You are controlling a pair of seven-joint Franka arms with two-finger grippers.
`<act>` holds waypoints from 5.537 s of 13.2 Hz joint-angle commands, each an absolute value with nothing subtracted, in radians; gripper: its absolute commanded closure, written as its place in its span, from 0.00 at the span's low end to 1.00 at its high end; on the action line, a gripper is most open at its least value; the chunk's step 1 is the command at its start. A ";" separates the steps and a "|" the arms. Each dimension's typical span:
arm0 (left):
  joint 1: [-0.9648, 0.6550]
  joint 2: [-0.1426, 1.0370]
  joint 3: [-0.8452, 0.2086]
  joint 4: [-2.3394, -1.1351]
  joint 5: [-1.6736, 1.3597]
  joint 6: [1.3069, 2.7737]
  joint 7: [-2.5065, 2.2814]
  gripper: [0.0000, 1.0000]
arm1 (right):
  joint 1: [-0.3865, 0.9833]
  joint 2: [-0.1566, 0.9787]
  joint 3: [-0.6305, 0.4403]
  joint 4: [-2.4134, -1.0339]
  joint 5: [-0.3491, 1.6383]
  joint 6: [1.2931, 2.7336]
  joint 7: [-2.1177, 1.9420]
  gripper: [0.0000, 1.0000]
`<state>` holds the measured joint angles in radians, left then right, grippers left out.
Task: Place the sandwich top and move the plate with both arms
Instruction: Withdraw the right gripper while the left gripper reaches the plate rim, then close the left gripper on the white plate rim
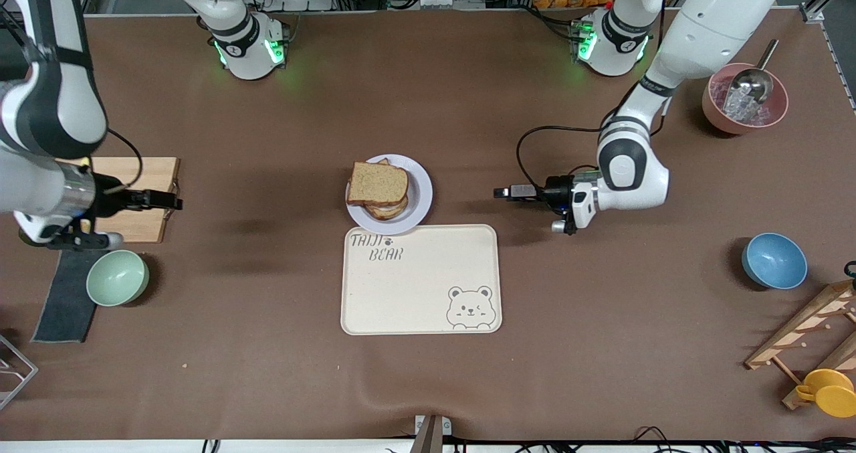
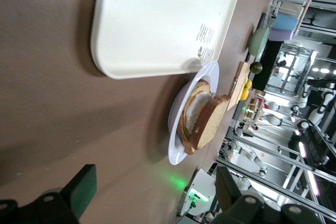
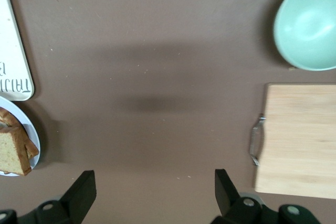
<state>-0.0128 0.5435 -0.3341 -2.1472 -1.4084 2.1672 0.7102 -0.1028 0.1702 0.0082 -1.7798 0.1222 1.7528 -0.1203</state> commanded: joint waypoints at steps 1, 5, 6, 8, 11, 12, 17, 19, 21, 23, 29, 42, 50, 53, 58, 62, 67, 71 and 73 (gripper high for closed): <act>-0.008 0.526 -0.344 -2.178 -1.437 2.163 0.753 0.00 | -0.057 0.045 -0.028 -1.802 0.072 1.720 -0.118 0.00; -0.009 0.552 -0.356 -2.195 -1.443 2.161 0.879 0.00 | -0.031 0.040 -0.096 -1.656 0.028 1.557 -0.106 0.00; -0.009 0.564 -0.373 -2.192 -1.448 2.161 0.882 0.00 | -0.019 0.040 -0.125 -1.638 0.015 1.555 -0.103 0.00; -0.015 0.584 -0.388 -2.191 -1.515 2.161 0.960 0.00 | -0.017 0.035 -0.158 -1.605 0.020 1.555 -0.104 0.00; -0.020 0.666 -0.391 -2.157 -1.586 2.161 1.110 0.00 | -0.012 0.034 -0.153 -1.586 0.018 1.531 -0.103 0.00; -0.029 0.672 -0.402 -2.151 -1.609 2.161 1.117 0.00 | -0.012 0.034 -0.153 -1.577 0.018 1.525 -0.101 0.00; -0.139 0.698 -0.402 -2.112 -1.782 2.161 1.173 0.00 | -0.008 0.041 -0.153 -1.526 0.014 1.486 -0.065 0.00; -0.146 0.727 -0.402 -2.085 -1.786 2.163 1.193 0.06 | -0.011 0.044 -0.155 -1.505 0.006 1.502 -0.063 0.00; -0.173 0.741 -0.399 -2.054 -1.793 2.171 1.193 0.14 | -0.017 0.044 -0.155 -1.493 0.006 1.500 -0.066 0.00; -0.178 0.762 -0.397 -2.033 -1.798 2.171 1.195 0.19 | -0.014 0.048 -0.155 -1.493 0.006 1.502 -0.064 0.00; -0.209 0.796 -0.394 -1.974 -1.802 2.241 1.212 0.29 | -0.003 0.061 -0.153 -1.493 0.006 1.503 -0.064 0.00; -0.259 0.860 -0.393 -1.887 -1.853 2.272 1.245 0.45 | -0.003 0.061 -0.153 -1.493 0.006 1.505 -0.064 0.00; -0.259 0.882 -0.391 -1.876 -1.878 2.272 1.345 0.87 | -0.003 0.061 -0.153 -1.493 0.006 1.514 -0.064 0.00; -0.258 0.890 -0.391 -1.875 -1.879 2.272 1.382 0.94 | -0.003 0.061 -0.153 -1.493 0.006 1.514 -0.064 0.00; -0.249 0.882 -0.391 -1.876 -1.878 2.272 1.399 1.00 | -0.003 0.061 -0.153 -1.493 0.006 1.514 -0.064 0.00; -0.242 0.876 -0.399 -1.876 -1.884 2.270 1.388 1.00 | -0.003 0.061 -0.153 -1.493 0.006 1.516 -0.064 0.00; -0.238 0.867 -0.423 -1.882 -1.922 2.270 1.379 1.00 | -0.003 0.061 -0.153 -1.493 0.006 1.516 -0.064 0.00; -0.236 0.856 -0.443 -1.882 -1.936 2.272 1.379 1.00 | -0.003 0.063 -0.153 -1.493 0.006 1.514 -0.064 0.00; -0.235 0.845 -0.449 -1.885 -1.953 2.272 1.381 1.00 | -0.003 0.063 -0.153 -1.493 0.006 1.514 -0.064 0.00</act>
